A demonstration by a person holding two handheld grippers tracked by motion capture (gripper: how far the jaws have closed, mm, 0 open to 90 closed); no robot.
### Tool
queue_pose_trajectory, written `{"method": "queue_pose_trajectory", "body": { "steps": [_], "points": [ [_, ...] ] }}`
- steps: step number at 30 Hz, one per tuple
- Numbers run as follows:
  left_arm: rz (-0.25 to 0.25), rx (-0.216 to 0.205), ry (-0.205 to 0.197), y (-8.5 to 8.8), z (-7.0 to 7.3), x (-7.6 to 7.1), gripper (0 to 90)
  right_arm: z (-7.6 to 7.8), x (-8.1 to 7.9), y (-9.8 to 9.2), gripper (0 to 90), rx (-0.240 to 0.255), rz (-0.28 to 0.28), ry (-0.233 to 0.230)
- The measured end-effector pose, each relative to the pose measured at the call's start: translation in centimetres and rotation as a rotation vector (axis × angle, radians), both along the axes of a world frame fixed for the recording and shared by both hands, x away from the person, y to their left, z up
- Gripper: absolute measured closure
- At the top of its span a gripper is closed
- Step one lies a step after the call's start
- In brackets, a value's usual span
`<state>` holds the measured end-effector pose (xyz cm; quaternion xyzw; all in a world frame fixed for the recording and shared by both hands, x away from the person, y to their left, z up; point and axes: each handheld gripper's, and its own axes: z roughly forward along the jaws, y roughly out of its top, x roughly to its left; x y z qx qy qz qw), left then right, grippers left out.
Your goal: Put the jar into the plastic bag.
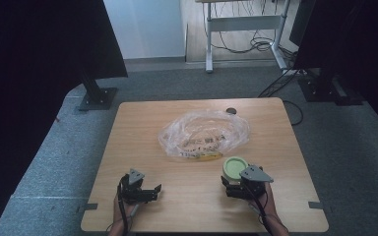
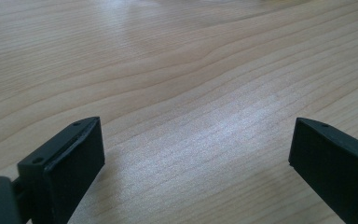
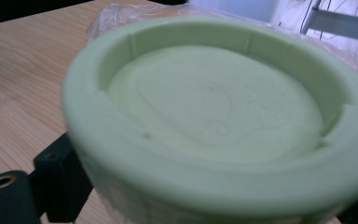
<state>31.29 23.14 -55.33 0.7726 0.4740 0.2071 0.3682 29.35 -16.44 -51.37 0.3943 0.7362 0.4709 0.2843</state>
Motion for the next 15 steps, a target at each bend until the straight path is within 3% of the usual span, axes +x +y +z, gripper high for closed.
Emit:
{"method": "queue_pose_trajectory", "body": {
  "steps": [15],
  "points": [
    [0.001,-0.003,0.000,0.03,0.00,0.01,3.0,-0.07,-0.07,-0.21,10.5,0.024,0.007,-0.009]
  ]
}}
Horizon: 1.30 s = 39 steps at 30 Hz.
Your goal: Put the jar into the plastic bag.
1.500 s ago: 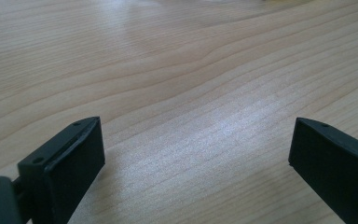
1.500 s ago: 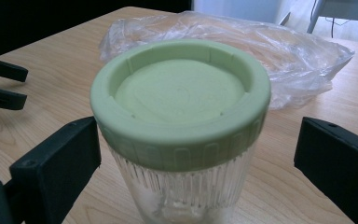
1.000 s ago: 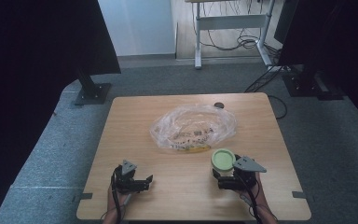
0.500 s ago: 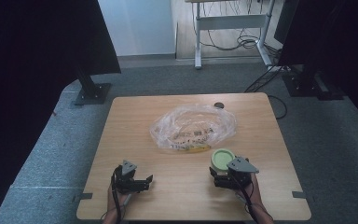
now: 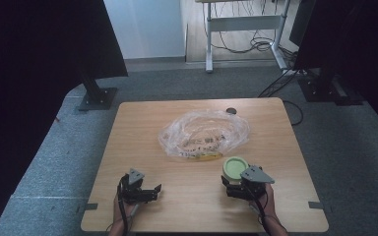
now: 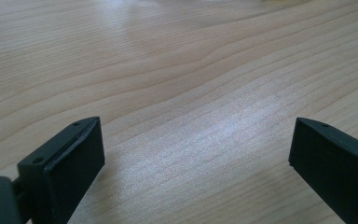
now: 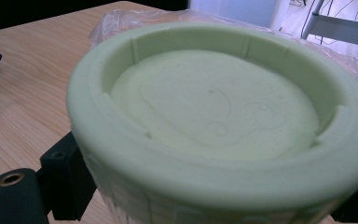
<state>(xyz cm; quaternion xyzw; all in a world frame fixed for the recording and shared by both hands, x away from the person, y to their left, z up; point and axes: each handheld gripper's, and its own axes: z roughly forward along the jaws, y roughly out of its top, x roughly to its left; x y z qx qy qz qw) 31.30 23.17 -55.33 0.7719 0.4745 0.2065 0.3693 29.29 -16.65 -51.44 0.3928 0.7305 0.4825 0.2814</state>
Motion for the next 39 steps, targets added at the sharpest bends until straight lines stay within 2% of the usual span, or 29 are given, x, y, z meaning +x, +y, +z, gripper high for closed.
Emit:
{"method": "queue_pose_trajectory", "body": {
  "steps": [14,29,34,39],
  "points": [
    [-0.001,0.000,0.001,0.0,0.0,0.0,3.1,0.2,-0.3,-0.1,11.0,-0.015,-0.010,-0.028],
    [0.001,0.000,0.003,0.0,0.0,0.1,3.0,1.3,-0.8,-0.4,11.1,-0.001,-0.013,-0.055],
    [0.000,0.002,0.002,0.0,0.0,0.1,3.1,1.9,-1.2,-0.6,11.1,0.011,-0.029,-0.078],
    [-0.002,0.001,0.003,0.0,0.0,0.1,3.1,2.4,-1.3,-0.7,11.1,0.023,-0.034,-0.078]
  ]
}}
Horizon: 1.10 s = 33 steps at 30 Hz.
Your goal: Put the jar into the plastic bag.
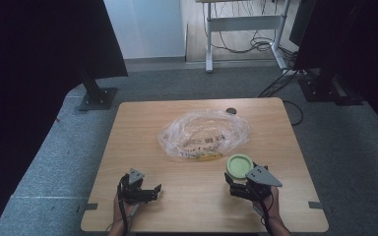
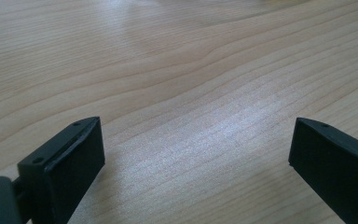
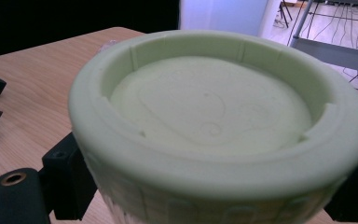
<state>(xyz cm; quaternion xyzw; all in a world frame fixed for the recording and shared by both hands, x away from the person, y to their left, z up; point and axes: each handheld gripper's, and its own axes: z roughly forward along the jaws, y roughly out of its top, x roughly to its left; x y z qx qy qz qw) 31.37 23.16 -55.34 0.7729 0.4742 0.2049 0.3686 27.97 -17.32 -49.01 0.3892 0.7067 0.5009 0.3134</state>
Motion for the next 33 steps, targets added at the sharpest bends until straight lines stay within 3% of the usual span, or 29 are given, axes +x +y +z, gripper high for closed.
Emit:
{"method": "queue_pose_trajectory", "body": {
  "steps": [16,33],
  "points": [
    [-0.009,0.008,0.007,-0.1,0.0,0.1,3.1,1.9,0.7,0.2,11.1,-0.005,-0.006,0.003],
    [-0.009,0.004,0.014,0.0,0.0,0.1,3.2,4.4,2.1,0.8,11.1,0.000,-0.015,-0.027]
  ]
}}
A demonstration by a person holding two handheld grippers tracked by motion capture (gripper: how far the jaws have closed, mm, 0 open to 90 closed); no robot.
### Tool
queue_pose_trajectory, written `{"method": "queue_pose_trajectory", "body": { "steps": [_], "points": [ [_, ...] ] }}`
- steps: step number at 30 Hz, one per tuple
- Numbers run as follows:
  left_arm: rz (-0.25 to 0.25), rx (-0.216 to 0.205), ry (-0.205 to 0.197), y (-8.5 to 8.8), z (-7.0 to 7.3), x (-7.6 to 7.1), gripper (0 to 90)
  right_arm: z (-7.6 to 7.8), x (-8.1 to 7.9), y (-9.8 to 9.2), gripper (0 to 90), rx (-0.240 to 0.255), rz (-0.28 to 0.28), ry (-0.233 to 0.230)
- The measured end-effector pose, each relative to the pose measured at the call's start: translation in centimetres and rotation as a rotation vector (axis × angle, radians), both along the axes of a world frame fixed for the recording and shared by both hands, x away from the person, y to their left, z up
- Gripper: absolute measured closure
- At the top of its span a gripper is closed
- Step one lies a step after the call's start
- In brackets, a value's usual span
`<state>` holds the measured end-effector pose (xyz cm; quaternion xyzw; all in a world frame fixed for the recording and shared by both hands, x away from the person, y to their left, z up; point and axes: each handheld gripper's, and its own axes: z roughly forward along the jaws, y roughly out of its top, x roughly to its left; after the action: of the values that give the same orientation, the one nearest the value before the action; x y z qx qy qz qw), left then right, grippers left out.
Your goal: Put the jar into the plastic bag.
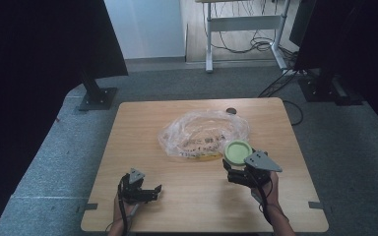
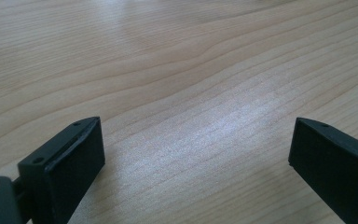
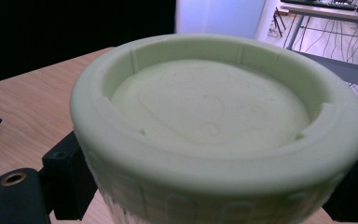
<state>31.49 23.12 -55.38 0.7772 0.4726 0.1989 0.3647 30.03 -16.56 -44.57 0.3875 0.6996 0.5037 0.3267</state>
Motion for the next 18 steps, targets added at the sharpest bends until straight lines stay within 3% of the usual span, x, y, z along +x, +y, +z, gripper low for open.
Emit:
{"method": "queue_pose_trajectory", "body": {
  "steps": [18],
  "points": [
    [-0.003,0.006,0.003,-0.1,0.0,0.0,3.2,1.8,1.9,0.3,11.1,0.012,-0.013,-0.019]
  ]
}}
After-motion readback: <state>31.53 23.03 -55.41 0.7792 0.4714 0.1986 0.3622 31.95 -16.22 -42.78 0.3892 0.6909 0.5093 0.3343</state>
